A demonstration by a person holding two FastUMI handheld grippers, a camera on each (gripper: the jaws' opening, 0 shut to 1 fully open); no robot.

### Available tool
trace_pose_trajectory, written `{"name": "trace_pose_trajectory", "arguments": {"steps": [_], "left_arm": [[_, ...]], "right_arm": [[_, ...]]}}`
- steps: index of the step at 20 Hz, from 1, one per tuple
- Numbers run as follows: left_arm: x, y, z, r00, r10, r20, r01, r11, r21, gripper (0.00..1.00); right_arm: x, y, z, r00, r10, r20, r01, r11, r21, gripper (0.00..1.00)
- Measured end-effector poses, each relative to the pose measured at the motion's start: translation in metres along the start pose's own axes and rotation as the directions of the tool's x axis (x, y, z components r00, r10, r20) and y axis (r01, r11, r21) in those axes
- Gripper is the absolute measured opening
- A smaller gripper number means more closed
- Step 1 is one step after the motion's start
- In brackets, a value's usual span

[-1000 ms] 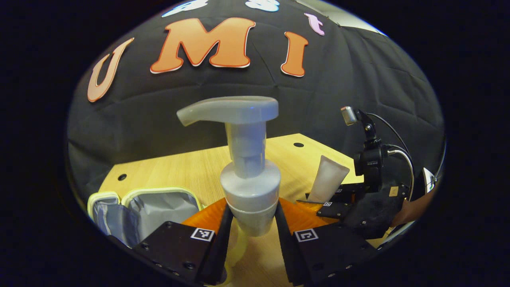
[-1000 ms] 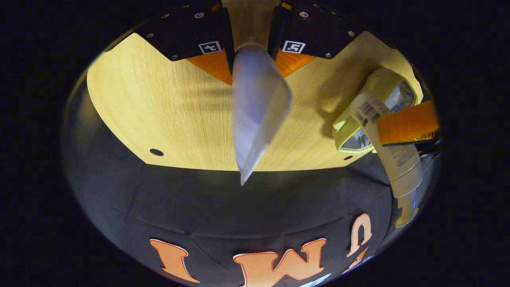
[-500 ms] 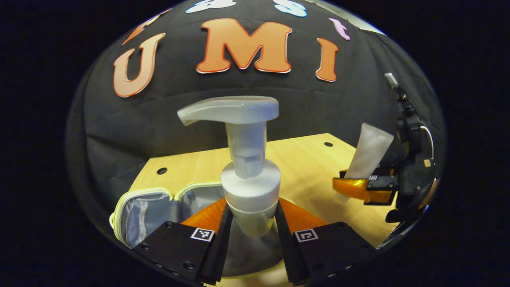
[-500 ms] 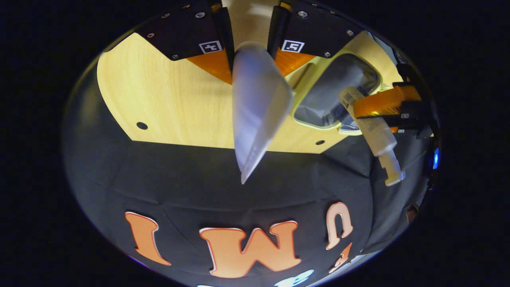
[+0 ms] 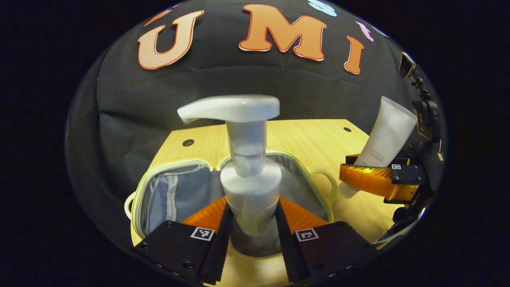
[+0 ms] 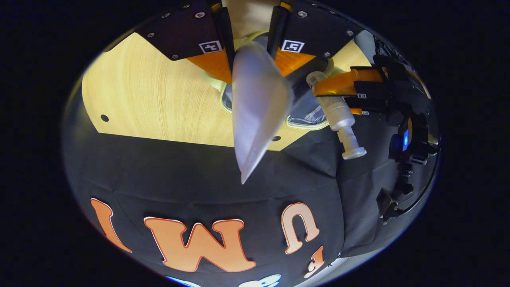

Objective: First open the suitcase, pack the skin care products into it, and then close the suitcase.

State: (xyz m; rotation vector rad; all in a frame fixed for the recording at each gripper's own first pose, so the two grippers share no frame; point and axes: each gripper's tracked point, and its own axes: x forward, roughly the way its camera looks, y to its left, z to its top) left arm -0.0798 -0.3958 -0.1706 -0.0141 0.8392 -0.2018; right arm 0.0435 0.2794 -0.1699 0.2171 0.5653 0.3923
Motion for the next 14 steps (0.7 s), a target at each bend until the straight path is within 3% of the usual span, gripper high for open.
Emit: {"name": "trace_pose_trajectory", "arguments": {"steps": [3, 5, 10, 14], "left_arm": [[0.015, -0.004, -0.015, 0.996, -0.033, -0.08, 0.035, 0.999, 0.027, 0.59], [0.034, -0.009, -0.032, 0.979, -0.072, -0.191, 0.074, 0.997, 0.004, 0.59], [0.058, -0.016, -0.061, 0.929, -0.097, -0.356, 0.075, 0.994, -0.077, 0.59], [0.075, -0.007, -0.056, 0.918, -0.028, -0.397, 0.001, 0.998, -0.067, 0.59]], "right_arm": [[0.008, 0.003, -0.005, 1.0, -0.015, -0.024, 0.015, 1.0, 0.012, 0.4], [0.011, 0.002, -0.008, 0.998, -0.037, -0.04, 0.038, 0.999, 0.012, 0.4], [0.014, 0.0, -0.012, 0.996, -0.055, -0.069, 0.057, 0.998, 0.033, 0.4], [0.022, 0.003, -0.02, 0.993, -0.055, -0.102, 0.059, 0.998, 0.035, 0.4]]}}
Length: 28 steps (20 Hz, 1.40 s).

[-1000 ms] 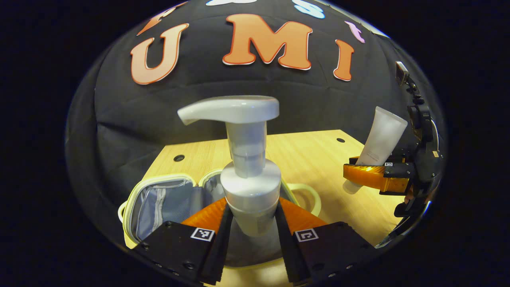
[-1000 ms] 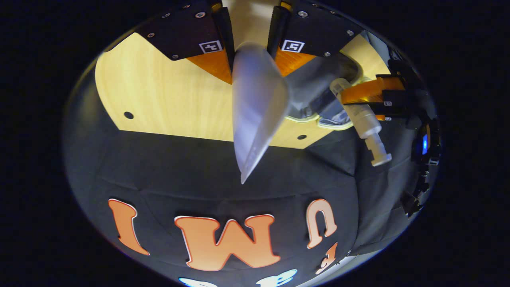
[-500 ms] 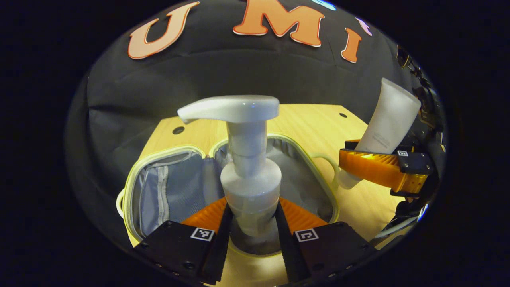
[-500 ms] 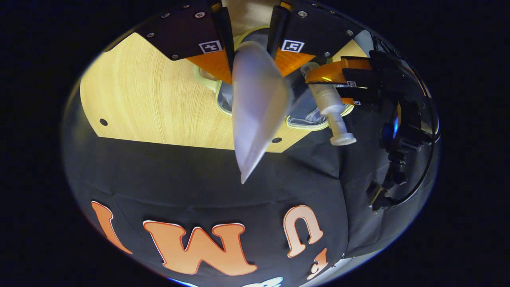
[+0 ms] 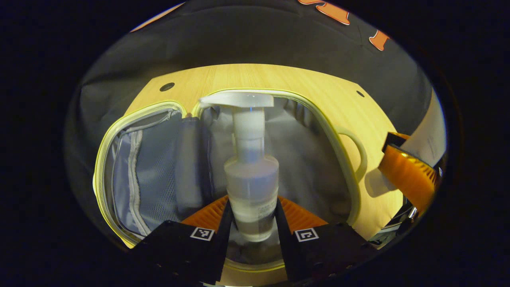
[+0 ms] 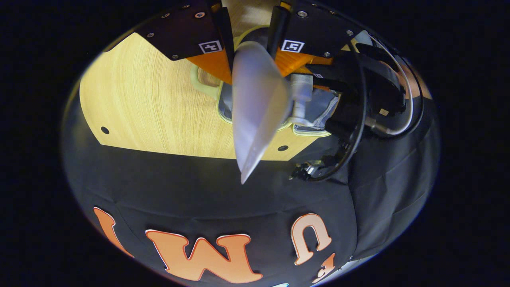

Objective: First open the suitcase, pack the skin care products into it, and then close the suitcase.

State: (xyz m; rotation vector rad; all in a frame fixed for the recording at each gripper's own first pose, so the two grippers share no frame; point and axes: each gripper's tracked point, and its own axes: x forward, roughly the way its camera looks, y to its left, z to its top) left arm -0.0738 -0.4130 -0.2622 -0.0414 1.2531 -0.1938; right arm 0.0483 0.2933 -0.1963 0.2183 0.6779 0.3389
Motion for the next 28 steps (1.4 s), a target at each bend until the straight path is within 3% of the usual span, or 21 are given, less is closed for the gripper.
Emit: {"name": "trace_pose_trajectory", "arguments": {"steps": [6, 7, 11, 14, 16, 17, 19, 22, 28], "left_arm": [[0.0, -0.004, 0.007, 0.999, 0.051, -0.015, -0.052, 0.996, -0.067, 0.62], [0.005, -0.004, 0.006, 0.999, 0.052, -0.001, -0.052, 0.996, -0.072, 0.66], [-0.037, 0.01, 0.014, 0.992, 0.075, 0.105, -0.063, 0.992, -0.11, 0.63], [-0.094, 0.06, 0.036, 0.936, 0.195, 0.294, -0.153, 0.975, -0.162, 0.67], [-0.113, 0.081, 0.038, 0.913, 0.219, 0.344, -0.155, 0.967, -0.205, 0.76], [-0.121, 0.101, 0.037, 0.896, 0.252, 0.365, -0.173, 0.956, -0.235, 0.87], [-0.133, 0.13, 0.034, 0.874, 0.307, 0.376, -0.209, 0.937, -0.278, 0.93], [-0.145, 0.181, 0.018, 0.848, 0.397, 0.352, -0.267, 0.893, -0.364, 0.95], [-0.155, 0.269, -0.023, 0.806, 0.526, 0.272, -0.347, 0.791, -0.504, 0.95]], "right_arm": [[0.017, 0.001, -0.007, 0.999, -0.004, -0.041, 0.003, 1.0, -0.013, 0.4], [0.017, 0.002, -0.009, 0.999, 0.0, -0.047, 0.0, 1.0, -0.01, 0.4], [0.023, 0.005, -0.012, 0.998, 0.017, -0.067, -0.018, 1.0, -0.012, 0.4], [0.036, 0.015, -0.025, 0.99, 0.047, -0.13, -0.049, 0.999, -0.013, 0.4], [0.045, 0.022, -0.037, 0.98, 0.066, -0.186, -0.061, 0.998, 0.031, 0.4], [0.049, 0.025, -0.042, 0.976, 0.068, -0.209, -0.062, 0.997, 0.039, 0.4], [0.055, 0.028, -0.053, 0.964, 0.067, -0.259, -0.054, 0.997, 0.059, 0.4], [0.059, 0.029, -0.07, 0.932, 0.062, -0.357, -0.029, 0.995, 0.097, 0.4], [0.085, 0.02, -0.1, 0.88, -0.022, -0.474, 0.121, 0.976, 0.179, 0.4]]}}
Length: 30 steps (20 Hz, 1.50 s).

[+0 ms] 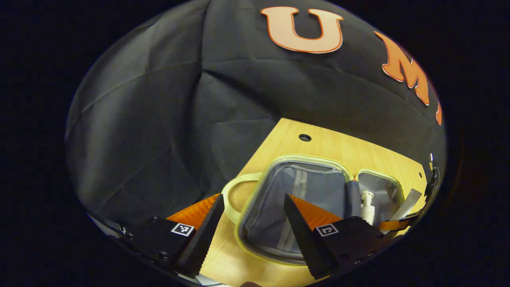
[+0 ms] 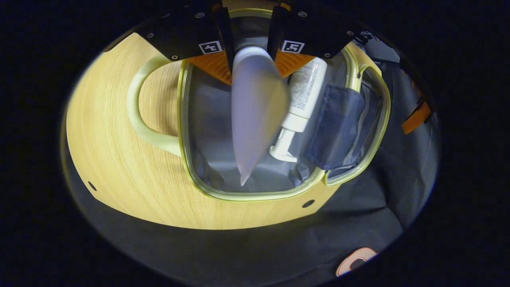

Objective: First open the suitcase, pack the skin care products into it, and then close the suitcase.

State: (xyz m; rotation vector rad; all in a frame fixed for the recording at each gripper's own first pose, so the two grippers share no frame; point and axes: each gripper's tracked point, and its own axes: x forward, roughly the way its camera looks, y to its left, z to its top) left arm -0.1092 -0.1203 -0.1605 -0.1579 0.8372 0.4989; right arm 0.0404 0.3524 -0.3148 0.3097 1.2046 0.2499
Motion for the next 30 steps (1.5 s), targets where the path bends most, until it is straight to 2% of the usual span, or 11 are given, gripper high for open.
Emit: {"name": "trace_pose_trajectory", "arguments": {"steps": [3, 7, 12, 17, 19, 23, 26, 27, 28, 29, 30], "left_arm": [[0.011, 0.033, -0.002, 0.999, 0.053, -0.013, -0.053, 0.998, -0.024, 0.95], [0.027, 0.051, -0.003, 0.996, 0.085, -0.008, -0.085, 0.996, -0.025, 0.95], [0.043, 0.075, 0.006, 0.997, 0.081, -0.006, -0.082, 0.993, -0.082, 0.95], [0.082, 0.071, -0.012, 0.995, -0.042, -0.09, 0.018, 0.968, -0.251, 0.98], [0.107, 0.059, -0.031, 0.98, -0.108, -0.166, 0.055, 0.953, -0.298, 0.97], [0.127, 0.055, -0.039, 0.952, -0.195, -0.235, 0.103, 0.93, -0.354, 0.95], [0.144, 0.028, -0.054, 0.921, -0.29, -0.26, 0.148, 0.878, -0.455, 0.43], [0.148, 0.03, -0.05, 0.925, -0.298, -0.235, 0.162, 0.871, -0.463, 0.35], [0.131, 0.043, -0.041, 0.924, -0.297, -0.239, 0.154, 0.864, -0.479, 0.34], [0.157, 0.026, -0.053, 0.916, -0.309, -0.255, 0.152, 0.857, -0.493, 0.15], [0.14, 0.032, -0.045, 0.915, -0.324, -0.238, 0.172, 0.85, -0.498, 0.15]], "right_arm": [[0.007, -0.004, 0.0, 0.997, -0.067, -0.039, 0.07, 0.995, 0.076, 0.44], [0.007, -0.001, 0.004, 0.997, -0.071, -0.035, 0.075, 0.989, 0.128, 0.45], [-0.027, -0.009, 0.029, 0.994, -0.083, 0.074, 0.072, 0.987, 0.146, 0.55], [-0.077, -0.032, 0.053, 0.966, -0.126, 0.226, 0.105, 0.989, 0.105, 0.77], [-0.109, -0.045, 0.065, 0.947, -0.132, 0.293, 0.106, 0.989, 0.101, 0.84], [-0.144, -0.064, 0.086, 0.904, -0.159, 0.397, 0.13, 0.987, 0.098, 0.88], [-0.158, -0.073, 0.093, 0.879, -0.179, 0.441, 0.154, 0.984, 0.092, 0.88], [-0.162, -0.076, 0.095, 0.872, -0.184, 0.453, 0.161, 0.983, 0.09, 0.88], [-0.163, -0.076, 0.096, 0.868, -0.182, 0.462, 0.16, 0.983, 0.086, 0.89], [-0.165, -0.077, 0.096, 0.865, -0.181, 0.468, 0.161, 0.984, 0.082, 0.89], [-0.168, -0.079, 0.097, 0.862, -0.179, 0.473, 0.162, 0.984, 0.078, 0.88]]}}
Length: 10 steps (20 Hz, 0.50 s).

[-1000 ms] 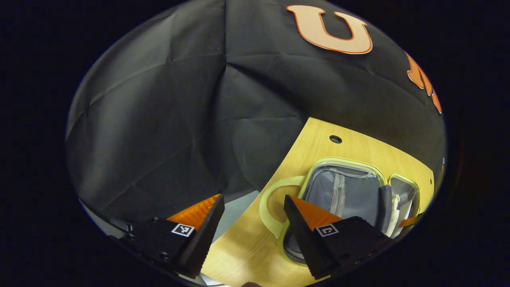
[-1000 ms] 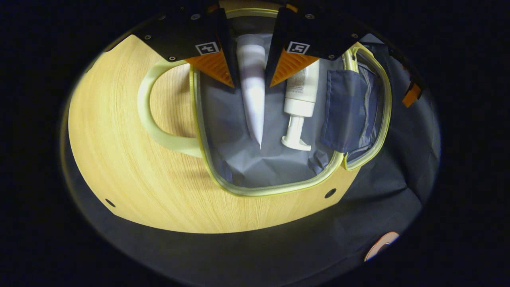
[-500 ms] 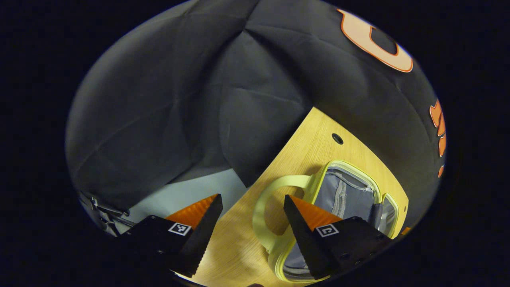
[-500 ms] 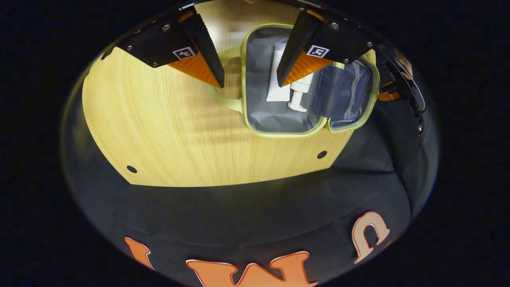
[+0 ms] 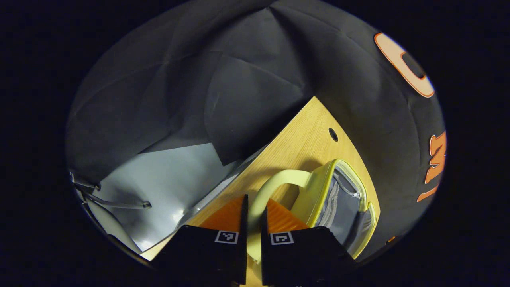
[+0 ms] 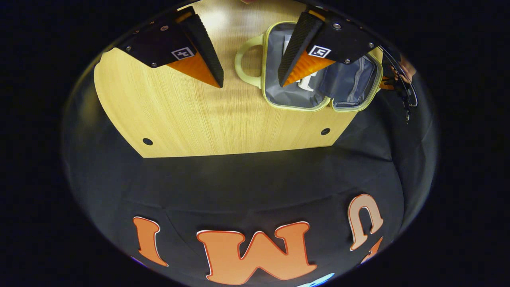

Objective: First open the suitcase, pack the skin care products into it, and then close the suitcase.

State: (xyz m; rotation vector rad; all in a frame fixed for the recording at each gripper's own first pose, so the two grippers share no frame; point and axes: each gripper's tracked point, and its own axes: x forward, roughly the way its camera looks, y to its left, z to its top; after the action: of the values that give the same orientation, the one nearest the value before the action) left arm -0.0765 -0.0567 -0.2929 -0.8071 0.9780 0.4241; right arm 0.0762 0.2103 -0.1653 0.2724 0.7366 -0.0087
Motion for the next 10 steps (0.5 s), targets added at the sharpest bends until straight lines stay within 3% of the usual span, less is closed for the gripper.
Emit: {"name": "trace_pose_trajectory", "arguments": {"steps": [1, 5, 10], "left_arm": [[-0.007, -0.004, 0.004, 1.0, -0.01, 0.02, 0.01, 1.0, 0.003, 0.07], [-0.06, -0.037, 0.028, 0.992, -0.006, 0.127, -0.013, 0.989, 0.149, 0.06], [-0.139, -0.11, 0.04, 0.962, -0.135, 0.237, 0.078, 0.969, 0.234, 0.06]], "right_arm": [[-0.002, -0.002, 0.003, 1.0, 0.002, 0.011, -0.002, 1.0, -0.006, 0.89], [-0.007, -0.013, 0.015, 0.998, -0.008, 0.055, 0.01, 0.999, -0.039, 0.89], [-0.014, -0.024, 0.031, 0.993, 0.004, 0.121, 0.007, 0.996, -0.09, 0.88]]}}
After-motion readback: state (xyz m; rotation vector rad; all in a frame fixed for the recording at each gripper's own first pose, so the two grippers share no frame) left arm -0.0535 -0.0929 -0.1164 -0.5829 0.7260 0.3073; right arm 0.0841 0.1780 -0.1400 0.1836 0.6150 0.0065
